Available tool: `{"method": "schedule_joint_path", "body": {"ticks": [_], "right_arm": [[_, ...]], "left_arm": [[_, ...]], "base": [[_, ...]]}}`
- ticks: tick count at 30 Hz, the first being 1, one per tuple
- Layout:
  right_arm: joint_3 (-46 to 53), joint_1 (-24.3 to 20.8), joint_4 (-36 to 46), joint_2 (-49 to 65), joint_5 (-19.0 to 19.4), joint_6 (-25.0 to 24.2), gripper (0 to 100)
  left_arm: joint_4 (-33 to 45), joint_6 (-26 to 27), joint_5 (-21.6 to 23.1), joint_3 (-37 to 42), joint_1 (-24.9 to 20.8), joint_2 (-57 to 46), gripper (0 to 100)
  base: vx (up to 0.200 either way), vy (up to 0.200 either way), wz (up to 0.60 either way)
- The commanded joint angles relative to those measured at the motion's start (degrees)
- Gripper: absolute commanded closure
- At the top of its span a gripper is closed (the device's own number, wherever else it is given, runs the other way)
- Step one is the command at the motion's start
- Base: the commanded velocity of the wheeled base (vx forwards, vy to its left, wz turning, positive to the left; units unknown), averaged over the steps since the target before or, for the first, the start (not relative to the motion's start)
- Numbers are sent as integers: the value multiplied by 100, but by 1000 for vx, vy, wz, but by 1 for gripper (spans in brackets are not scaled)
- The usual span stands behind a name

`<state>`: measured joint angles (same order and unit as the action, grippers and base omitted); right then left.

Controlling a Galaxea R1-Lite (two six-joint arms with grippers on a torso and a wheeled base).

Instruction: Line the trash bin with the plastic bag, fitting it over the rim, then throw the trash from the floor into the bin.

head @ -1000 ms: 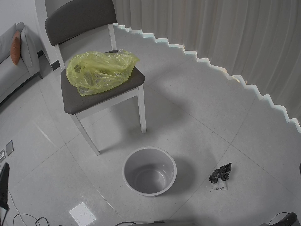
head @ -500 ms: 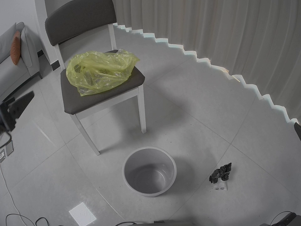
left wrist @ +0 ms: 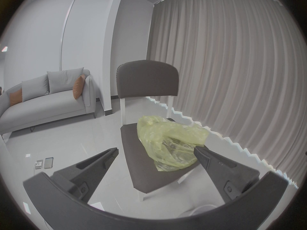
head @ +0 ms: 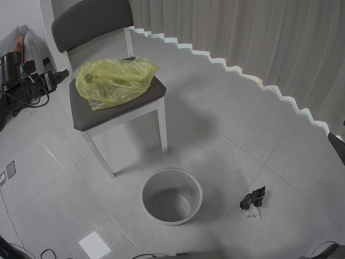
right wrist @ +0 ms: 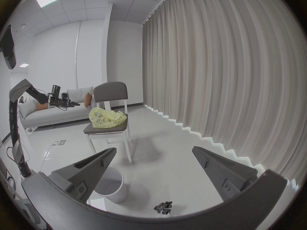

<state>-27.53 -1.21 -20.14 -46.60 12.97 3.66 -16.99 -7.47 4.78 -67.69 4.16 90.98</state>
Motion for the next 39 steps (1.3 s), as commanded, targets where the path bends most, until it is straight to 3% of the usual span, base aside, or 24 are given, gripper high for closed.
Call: {"method": "schedule_joint_path", "body": {"ticks": [1,10,19,39], "right_arm": [[-25,-2,-16,-200,4,-5,0],[-16,-11,-16,-226,12,-14,0],[-7,-2,-16,-209,4,-14,0],[81,-29,-16,-156,48,-5,0]], "left_arm": [[-85,0,14,-297,147,772,0],[-278,53,49,-350,24,869,0],[-278,0,49,-1378,33,1818,0],[-287,-44,49,-2775,-91,3110,0]], "base": [[0,0,0],[0,0,0],[0,0,0],[0,0,0]]}}
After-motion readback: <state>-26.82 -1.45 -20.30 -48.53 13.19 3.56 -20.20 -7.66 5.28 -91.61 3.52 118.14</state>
